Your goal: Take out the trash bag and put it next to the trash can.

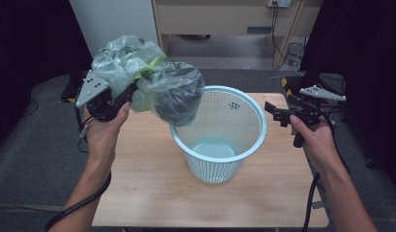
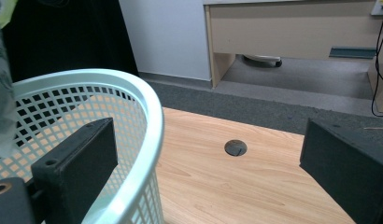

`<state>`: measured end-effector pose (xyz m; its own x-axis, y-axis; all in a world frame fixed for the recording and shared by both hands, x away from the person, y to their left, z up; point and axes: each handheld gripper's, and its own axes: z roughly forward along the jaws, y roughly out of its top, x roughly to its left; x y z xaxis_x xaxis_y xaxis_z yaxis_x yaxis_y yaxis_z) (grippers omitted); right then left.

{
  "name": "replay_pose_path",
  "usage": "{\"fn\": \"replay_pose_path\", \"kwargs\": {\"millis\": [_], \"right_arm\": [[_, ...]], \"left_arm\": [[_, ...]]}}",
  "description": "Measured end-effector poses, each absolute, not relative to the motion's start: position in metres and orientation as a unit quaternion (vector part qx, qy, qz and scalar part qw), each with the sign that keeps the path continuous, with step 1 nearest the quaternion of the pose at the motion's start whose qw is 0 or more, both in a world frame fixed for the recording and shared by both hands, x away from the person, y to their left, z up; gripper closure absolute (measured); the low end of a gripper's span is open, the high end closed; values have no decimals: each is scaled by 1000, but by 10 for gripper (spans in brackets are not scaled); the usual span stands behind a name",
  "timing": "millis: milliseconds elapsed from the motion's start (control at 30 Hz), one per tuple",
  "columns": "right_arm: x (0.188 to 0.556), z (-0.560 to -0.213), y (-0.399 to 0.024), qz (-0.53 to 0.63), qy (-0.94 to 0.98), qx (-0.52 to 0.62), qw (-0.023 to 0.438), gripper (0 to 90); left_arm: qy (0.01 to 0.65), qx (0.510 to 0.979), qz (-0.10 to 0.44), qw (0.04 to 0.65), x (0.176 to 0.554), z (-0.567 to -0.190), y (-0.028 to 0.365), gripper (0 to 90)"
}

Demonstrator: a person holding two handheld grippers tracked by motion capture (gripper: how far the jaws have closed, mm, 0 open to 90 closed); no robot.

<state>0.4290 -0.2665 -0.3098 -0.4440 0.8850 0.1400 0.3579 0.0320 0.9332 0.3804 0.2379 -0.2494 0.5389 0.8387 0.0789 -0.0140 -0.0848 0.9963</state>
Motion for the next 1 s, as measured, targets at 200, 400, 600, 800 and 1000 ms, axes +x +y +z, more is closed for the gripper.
{"fn": "replay_pose_path", "kwargs": {"millis": [200, 400, 600, 800, 1000], "right_arm": [[432, -316, -275, 514, 667, 475, 256, 44], [435, -325, -279, 508, 666, 484, 253, 46], [436, -332, -283, 501, 667, 490, 254, 48], [437, -342, -286, 493, 670, 495, 251, 49], [438, -351, -286, 489, 672, 498, 247, 49]], "left_arm": [[332, 638, 365, 591, 378, -250, 256, 878], [340, 632, 372, 588, 377, -249, 266, 878], [346, 629, 378, 585, 376, -248, 276, 878], [352, 621, 385, 584, 372, -245, 288, 878], [356, 615, 392, 585, 368, -241, 297, 878]]}}
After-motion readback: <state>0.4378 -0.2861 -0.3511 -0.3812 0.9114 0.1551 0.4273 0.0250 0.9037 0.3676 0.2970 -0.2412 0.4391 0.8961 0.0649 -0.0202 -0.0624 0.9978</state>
